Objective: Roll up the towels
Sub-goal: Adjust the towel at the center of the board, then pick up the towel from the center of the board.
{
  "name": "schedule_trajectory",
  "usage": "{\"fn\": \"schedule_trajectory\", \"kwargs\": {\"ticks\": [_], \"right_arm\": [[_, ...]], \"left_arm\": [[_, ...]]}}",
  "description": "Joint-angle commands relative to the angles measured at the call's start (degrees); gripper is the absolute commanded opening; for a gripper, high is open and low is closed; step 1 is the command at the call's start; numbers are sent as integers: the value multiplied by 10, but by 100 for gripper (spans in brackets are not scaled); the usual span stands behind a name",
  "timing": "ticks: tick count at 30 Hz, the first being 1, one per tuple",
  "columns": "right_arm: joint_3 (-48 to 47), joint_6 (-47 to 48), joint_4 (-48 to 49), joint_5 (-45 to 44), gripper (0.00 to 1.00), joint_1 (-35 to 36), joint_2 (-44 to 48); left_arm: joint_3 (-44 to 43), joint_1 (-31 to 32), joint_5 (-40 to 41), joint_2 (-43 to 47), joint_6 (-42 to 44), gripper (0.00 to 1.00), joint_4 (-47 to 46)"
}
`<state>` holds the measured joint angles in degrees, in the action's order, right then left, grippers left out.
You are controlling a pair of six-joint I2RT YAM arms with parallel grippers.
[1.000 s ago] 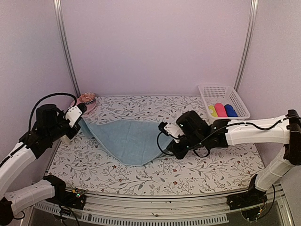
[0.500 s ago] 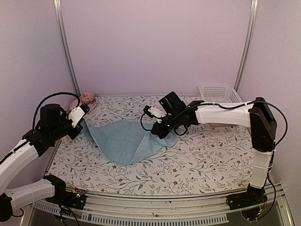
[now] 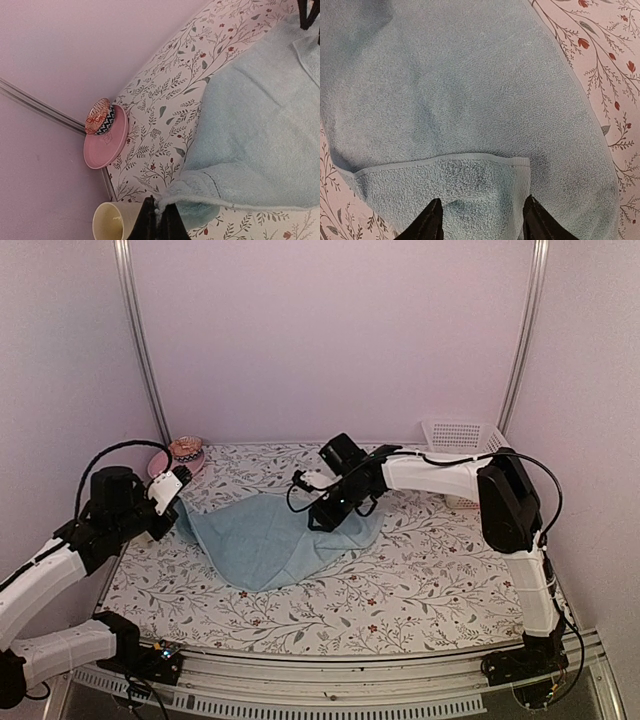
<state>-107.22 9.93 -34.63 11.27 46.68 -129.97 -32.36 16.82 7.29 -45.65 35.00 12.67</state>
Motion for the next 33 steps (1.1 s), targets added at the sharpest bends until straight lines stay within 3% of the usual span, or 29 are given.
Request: {"fn": "schedule_trajectory", "kwargs": {"ticks": [1,7,22,33], "right_arm": [[-16,19,-12,24,57,-6,0],[-38,29,-10,15,63,-24,-17],[-120,18,-1,122,64,-53,-127],[-122,-1,20,184,51,-54,-135]], "left_arm": [[10,-6,-8,5,-17,0,-21],[14,-6,-15,8,-15,0,-20],[19,-6,-40,17,-23,0,-14],[25,-6,-42,17,-25,0,-13]]}}
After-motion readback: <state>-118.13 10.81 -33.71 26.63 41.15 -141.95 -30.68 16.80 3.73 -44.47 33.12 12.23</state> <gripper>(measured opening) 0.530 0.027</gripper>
